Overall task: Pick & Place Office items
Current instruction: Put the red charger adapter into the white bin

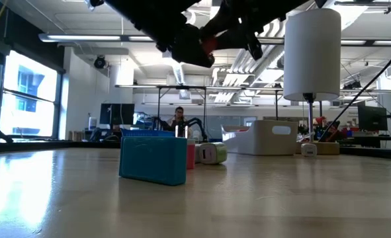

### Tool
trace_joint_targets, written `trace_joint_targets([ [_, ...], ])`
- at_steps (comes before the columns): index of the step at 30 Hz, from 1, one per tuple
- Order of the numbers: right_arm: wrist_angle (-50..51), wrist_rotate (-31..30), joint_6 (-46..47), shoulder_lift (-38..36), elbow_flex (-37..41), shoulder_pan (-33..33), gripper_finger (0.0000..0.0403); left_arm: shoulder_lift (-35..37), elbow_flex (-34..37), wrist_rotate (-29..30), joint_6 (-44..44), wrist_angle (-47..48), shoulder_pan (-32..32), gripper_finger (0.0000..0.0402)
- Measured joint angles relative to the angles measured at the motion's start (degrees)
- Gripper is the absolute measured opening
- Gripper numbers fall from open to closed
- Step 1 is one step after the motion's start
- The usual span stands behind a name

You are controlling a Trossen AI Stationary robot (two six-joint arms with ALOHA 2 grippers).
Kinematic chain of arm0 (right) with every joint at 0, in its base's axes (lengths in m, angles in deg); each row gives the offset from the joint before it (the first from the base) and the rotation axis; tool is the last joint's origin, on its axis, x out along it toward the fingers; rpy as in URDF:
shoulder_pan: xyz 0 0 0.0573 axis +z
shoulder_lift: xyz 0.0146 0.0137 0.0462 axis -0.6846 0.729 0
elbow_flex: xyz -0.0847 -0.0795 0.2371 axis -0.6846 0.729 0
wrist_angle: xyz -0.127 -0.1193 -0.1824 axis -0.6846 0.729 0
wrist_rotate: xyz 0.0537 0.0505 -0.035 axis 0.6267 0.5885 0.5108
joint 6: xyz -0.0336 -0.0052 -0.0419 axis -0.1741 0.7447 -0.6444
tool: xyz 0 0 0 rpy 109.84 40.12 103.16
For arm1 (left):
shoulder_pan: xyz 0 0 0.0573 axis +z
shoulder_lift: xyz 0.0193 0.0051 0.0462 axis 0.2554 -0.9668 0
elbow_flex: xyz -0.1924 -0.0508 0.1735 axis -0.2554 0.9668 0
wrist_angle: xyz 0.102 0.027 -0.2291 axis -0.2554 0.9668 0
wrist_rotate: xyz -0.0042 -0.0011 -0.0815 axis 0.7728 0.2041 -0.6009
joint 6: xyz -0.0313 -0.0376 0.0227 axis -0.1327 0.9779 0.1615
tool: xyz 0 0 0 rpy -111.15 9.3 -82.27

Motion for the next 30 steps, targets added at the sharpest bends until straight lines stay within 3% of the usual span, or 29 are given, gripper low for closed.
trace_joint_targets([
  [23,0.06,-1.76,-2.90,0.11,-0.09,3.10,0.0111,0.13,-0.26,-2.38,-6.21,-0.76,-0.35,0.0228],
  [30,1.29,-2.16,-4.98,0.21,0.00,3.12,0.0111,0.24,-0.32,-3.54,-5.78,-1.05,-0.54,0.0301],
])
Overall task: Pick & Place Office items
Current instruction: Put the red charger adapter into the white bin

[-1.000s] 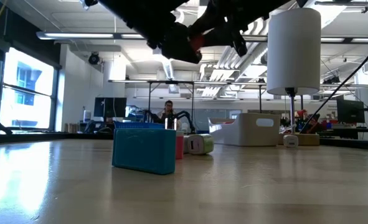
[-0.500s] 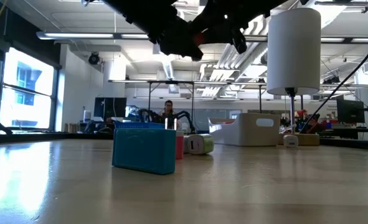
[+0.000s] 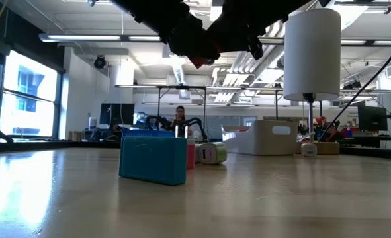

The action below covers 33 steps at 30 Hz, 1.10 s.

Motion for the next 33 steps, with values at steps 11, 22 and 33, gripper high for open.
trace_joint_targets([
  [11,16.78,-13.96,1.79,-7.12,0.01,0.67,0.0111,3.73,0.01,-2.59,10.71,7.04,0.87,0.0353],
  [22,44.01,-30.81,13.06,-13.16,0.01,-3.53,0.0111,8.22,0.08,-26.73,23.14,19.01,11.59,0.0352],
  [33,44.10,-27.74,8.29,-7.40,-0.09,-15.55,0.0111,8.22,0.15,-39.54,28.34,20.36,20.26,0.0352],
])
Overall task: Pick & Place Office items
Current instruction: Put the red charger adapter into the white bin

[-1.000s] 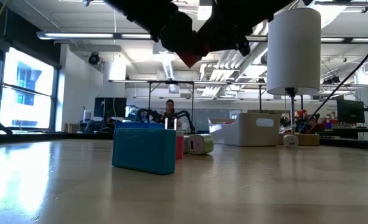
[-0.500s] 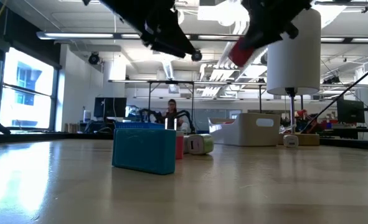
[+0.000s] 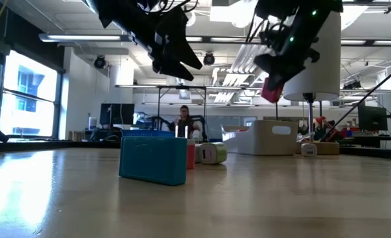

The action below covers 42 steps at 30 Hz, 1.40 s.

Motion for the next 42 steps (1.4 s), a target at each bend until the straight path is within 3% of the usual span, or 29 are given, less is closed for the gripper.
trace_joint_targets([
  [13,-9.27,-0.29,-5.99,12.12,0.00,-4.72,0.0111,-0.02,0.07,-2.22,1.08,0.67,-0.33,0.0352],
  [28,-14.79,0.44,-10.38,17.33,0.00,-11.20,0.0111,-0.07,0.13,-2.20,3.95,4.41,-3.77,0.0352],
  [42,-15.23,9.97,-10.11,17.35,0.00,-14.68,0.0111,0.04,0.13,-2.07,5.76,4.24,-7.58,0.0352],
])
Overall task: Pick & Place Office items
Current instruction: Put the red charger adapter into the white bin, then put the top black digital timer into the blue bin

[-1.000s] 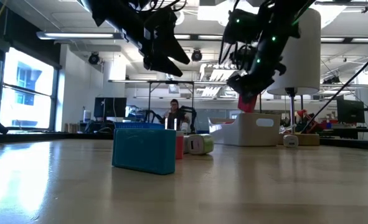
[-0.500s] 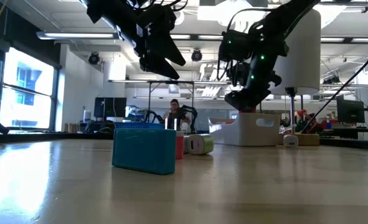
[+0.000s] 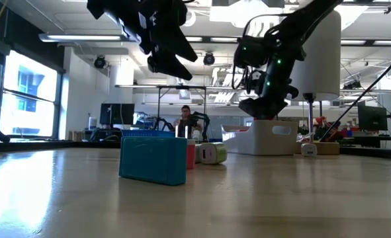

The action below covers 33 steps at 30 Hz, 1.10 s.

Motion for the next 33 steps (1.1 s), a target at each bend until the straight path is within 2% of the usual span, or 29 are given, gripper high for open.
trace_joint_targets([
  [3,0.08,3.72,0.16,0.00,0.00,-1.25,0.0116,0.00,0.00,-0.02,0.45,0.00,-0.68,0.0352],
  [7,0.67,8.72,0.88,0.03,0.00,-2.54,0.0159,0.00,0.00,-0.01,0.61,0.03,-1.58,0.0352],
  [11,0.88,9.61,1.37,0.07,0.00,-2.77,0.0197,0.02,0.00,-0.02,1.04,0.66,-2.88,0.0352],
  [15,0.90,9.61,1.36,0.07,0.00,-2.35,0.0216,0.04,0.00,-0.04,1.78,0.83,-4.10,0.0352],
  [24,1.93,9.48,0.93,-2.17,0.00,-0.09,0.0228,0.04,0.00,-0.10,3.16,0.85,-3.44,0.0352],
  [33,4.07,9.56,-0.23,-15.45,0.00,3.58,0.0228,0.07,0.00,-0.06,4.17,0.92,-1.68,0.0352],
])
